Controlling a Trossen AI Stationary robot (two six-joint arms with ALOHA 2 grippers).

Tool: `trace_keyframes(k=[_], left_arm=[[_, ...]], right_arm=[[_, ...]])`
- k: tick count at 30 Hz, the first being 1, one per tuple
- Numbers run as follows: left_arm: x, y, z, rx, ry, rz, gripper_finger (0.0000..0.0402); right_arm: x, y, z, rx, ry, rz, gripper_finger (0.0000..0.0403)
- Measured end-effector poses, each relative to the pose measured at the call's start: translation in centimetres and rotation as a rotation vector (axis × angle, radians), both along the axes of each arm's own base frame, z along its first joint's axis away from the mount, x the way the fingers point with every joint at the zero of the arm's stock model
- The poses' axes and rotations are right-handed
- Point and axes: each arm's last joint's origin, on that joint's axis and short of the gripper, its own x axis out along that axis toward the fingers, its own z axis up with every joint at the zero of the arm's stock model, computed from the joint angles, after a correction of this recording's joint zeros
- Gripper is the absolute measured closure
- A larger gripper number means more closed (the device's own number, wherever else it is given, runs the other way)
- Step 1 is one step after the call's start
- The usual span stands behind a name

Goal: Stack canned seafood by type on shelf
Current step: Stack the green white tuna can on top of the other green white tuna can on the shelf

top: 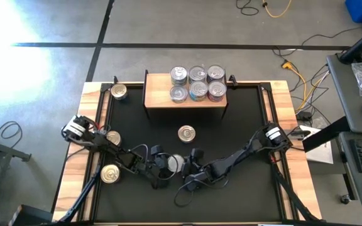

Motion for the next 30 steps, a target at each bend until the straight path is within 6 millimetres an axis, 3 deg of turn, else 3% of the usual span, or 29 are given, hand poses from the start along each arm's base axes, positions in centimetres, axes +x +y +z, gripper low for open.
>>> trace_keyframes(k=[8,18,30], left_arm=[[-0.2,0.5,-0.6,-0.089,-0.062,-0.031,0.0026],[-2.3,1.5,-1.8,-0.235,-0.246,0.005,0.0026],[-1.6,1.1,-3.8,-0.151,-0.342,-0.045,0.0026]], right_arm=[[0.2,0.0,0.0,0.104,0.023,0.041,0.0099],[0.3,0.0,0.1,0.112,0.026,0.068,0.0092],[0.1,0.0,-0.1,0.118,0.047,0.057,0.0097]])
